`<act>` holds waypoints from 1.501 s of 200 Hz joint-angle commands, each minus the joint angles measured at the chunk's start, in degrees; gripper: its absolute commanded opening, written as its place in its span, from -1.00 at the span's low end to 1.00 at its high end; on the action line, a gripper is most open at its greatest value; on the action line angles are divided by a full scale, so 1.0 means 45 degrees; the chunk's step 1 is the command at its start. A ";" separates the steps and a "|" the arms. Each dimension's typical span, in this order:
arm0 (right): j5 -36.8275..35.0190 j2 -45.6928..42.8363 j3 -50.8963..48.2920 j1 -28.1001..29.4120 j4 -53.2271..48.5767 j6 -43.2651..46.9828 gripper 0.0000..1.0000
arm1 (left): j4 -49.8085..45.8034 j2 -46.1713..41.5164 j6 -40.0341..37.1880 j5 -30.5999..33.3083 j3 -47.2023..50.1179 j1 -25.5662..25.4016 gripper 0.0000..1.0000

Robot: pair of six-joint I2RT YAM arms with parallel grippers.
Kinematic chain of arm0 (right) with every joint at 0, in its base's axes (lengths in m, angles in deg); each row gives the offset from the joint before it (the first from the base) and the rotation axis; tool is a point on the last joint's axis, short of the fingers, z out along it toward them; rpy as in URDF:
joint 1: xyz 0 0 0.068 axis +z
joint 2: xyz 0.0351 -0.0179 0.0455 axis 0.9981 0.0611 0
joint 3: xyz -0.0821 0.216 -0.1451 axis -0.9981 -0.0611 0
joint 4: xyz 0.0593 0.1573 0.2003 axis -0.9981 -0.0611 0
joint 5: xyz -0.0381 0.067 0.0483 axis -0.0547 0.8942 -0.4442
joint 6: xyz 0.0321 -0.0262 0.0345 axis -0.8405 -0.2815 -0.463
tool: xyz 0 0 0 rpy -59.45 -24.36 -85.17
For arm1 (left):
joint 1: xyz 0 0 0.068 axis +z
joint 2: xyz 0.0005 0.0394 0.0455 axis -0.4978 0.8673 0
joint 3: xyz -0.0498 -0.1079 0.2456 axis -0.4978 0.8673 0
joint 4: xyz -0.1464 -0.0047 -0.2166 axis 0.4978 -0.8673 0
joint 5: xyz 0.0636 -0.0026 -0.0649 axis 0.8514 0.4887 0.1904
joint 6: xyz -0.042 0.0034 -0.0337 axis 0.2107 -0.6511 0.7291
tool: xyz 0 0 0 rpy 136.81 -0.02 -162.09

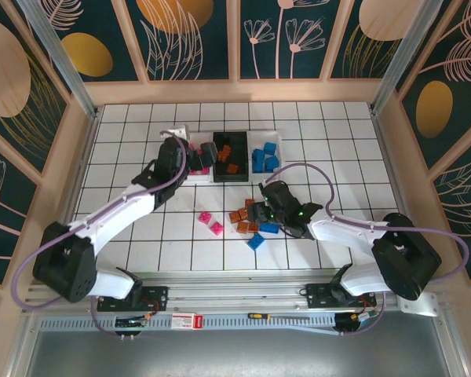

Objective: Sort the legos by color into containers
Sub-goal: Place the lego in the container, then pick up the lego from the center of the table.

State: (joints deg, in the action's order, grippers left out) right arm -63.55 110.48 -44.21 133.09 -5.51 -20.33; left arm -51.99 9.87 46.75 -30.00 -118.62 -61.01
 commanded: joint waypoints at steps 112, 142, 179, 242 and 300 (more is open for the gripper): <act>-0.2027 0.4160 0.3157 0.0006 0.0335 -0.1688 0.18 | -0.0167 -0.3502 0.1345 -0.0160 0.4358 -0.0353 0.97; -0.2017 0.4710 0.3293 0.0113 0.0551 -0.2361 0.19 | -0.0194 -0.3520 0.1293 -0.0132 0.4524 -0.0351 0.98; -0.2127 0.5164 0.3319 0.0137 0.0241 -0.2402 -0.03 | -0.0111 -0.3426 0.1292 -0.0155 0.4653 -0.0350 0.98; -0.1874 0.3227 0.2127 -0.0410 0.0940 -0.1621 -0.51 | -0.0193 -0.3740 0.1134 -0.0693 0.4690 -0.0357 0.98; -0.0712 0.1963 0.3997 -0.0430 0.0573 0.0232 -0.55 | -0.0115 -0.4167 0.1368 -0.1402 0.5300 -0.0364 0.97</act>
State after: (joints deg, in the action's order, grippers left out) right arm -69.21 118.89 -31.83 131.16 -2.95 -24.18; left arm -52.55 -7.79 51.88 -34.20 -96.61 -62.65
